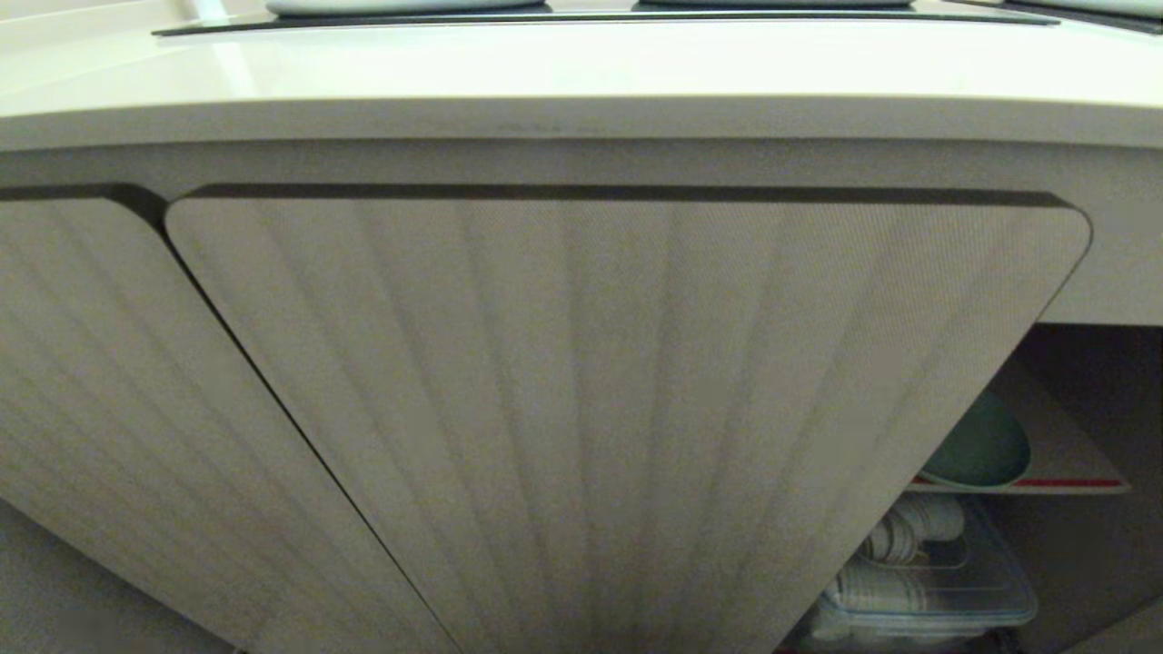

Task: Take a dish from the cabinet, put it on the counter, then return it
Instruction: Close the cabinet door

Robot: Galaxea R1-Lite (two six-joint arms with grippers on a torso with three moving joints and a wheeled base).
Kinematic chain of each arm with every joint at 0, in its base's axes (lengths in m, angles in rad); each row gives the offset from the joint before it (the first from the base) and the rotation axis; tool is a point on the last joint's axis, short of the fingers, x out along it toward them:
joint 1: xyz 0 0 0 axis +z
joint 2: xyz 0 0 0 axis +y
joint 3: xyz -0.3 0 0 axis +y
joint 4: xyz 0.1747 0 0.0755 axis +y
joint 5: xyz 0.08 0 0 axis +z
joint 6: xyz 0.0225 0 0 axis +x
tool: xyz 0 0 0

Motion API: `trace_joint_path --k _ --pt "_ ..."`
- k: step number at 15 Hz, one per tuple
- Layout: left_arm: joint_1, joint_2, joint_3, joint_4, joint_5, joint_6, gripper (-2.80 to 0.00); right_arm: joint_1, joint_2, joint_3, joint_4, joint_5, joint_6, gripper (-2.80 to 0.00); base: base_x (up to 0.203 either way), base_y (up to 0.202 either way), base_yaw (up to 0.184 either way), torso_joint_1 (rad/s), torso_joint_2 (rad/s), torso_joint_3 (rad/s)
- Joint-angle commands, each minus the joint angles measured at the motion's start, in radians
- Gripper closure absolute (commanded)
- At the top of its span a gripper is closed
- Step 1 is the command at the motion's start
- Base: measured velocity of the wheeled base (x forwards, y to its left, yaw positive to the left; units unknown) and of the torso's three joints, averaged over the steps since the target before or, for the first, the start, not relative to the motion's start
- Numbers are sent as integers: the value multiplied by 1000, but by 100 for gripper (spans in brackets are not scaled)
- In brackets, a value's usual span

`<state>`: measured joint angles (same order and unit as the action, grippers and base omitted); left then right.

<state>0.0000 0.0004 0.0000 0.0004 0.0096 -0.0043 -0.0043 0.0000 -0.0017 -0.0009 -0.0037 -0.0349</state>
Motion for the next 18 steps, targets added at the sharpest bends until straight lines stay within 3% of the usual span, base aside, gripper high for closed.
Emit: trace_joint_path --k 1,18 --pt "0 0 0 0 0 0 0 0 0 0 -1 -1 3 0 0 0 0 0 0 0" --pt "0 0 0 0 1 0 0 0 0 0 -1 -1 3 0 0 0 0 0 0 0"
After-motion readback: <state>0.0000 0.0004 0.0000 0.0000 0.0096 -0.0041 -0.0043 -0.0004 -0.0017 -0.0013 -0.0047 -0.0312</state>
